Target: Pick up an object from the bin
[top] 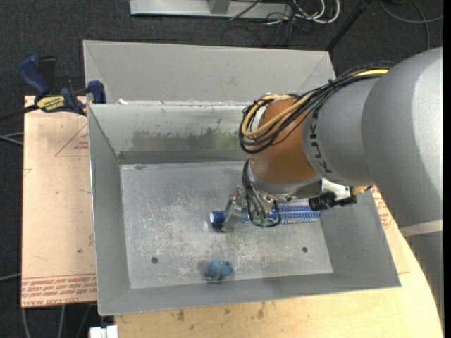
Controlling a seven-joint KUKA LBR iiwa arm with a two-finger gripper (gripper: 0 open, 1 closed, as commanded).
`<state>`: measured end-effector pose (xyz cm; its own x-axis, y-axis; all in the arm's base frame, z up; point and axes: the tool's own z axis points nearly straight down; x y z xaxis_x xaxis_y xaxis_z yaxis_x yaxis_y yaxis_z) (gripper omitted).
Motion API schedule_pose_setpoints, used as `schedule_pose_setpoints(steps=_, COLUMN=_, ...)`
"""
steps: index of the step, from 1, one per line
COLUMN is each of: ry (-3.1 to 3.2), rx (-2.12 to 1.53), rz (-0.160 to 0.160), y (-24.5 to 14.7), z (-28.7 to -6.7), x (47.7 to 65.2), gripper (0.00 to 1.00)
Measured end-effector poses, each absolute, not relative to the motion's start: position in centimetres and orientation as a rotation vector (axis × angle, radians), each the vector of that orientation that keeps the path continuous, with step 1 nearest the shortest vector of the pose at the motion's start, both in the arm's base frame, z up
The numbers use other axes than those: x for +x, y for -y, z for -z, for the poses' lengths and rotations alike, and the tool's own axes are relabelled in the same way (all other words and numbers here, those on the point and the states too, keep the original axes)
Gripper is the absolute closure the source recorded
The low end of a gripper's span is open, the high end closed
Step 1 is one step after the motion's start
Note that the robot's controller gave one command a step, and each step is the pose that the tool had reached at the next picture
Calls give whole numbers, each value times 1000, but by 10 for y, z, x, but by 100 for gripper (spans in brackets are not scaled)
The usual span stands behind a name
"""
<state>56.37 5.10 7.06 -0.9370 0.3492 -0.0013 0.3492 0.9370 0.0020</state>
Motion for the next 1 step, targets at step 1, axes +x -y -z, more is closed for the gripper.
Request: schedule_pose_setpoints(steps=1, ry=-3091, rx=558, rz=-2, y=-51, z=-70, x=563, gripper=0)
